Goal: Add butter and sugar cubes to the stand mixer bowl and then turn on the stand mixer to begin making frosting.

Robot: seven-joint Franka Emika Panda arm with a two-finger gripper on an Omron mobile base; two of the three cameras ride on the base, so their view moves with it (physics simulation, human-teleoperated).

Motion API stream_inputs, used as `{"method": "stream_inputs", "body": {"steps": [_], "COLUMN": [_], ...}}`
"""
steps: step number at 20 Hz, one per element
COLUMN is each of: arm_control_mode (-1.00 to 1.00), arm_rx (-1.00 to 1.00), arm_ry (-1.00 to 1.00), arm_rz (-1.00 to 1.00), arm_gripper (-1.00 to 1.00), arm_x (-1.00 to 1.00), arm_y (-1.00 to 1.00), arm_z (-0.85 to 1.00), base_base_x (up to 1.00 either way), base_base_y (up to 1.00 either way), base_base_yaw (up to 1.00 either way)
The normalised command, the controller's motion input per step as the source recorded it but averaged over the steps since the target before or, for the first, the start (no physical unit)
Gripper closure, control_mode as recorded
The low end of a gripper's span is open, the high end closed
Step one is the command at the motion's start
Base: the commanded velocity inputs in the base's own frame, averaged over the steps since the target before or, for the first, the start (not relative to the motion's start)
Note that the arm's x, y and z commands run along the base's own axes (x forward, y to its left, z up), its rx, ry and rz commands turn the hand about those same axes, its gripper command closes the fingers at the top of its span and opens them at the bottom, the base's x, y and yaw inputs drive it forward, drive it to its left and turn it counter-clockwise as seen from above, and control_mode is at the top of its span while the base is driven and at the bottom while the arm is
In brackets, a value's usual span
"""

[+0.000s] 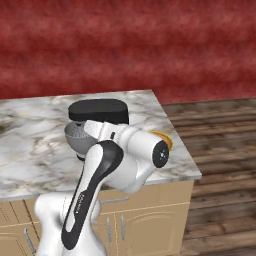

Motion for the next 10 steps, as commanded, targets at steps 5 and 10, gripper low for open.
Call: {"method": "stream_inputs", "body": {"steps": [5, 10], "arm_control_mode": [-1.00, -1.00], "arm_rx": [0.24, 0.20], "arm_ry": [0.47, 0.41], "arm_rz": [0.01, 0.00], "arm_gripper": [-1.00, -1.00], "arm_x": [0.00, 0.00], "arm_y": [-0.11, -0.02], "arm_z": [0.10, -0.06], "base_base_x": [0.00, 0.00], "base_base_y": [0.00, 0.00], "base_base_yaw": [0.00, 0.00]}}
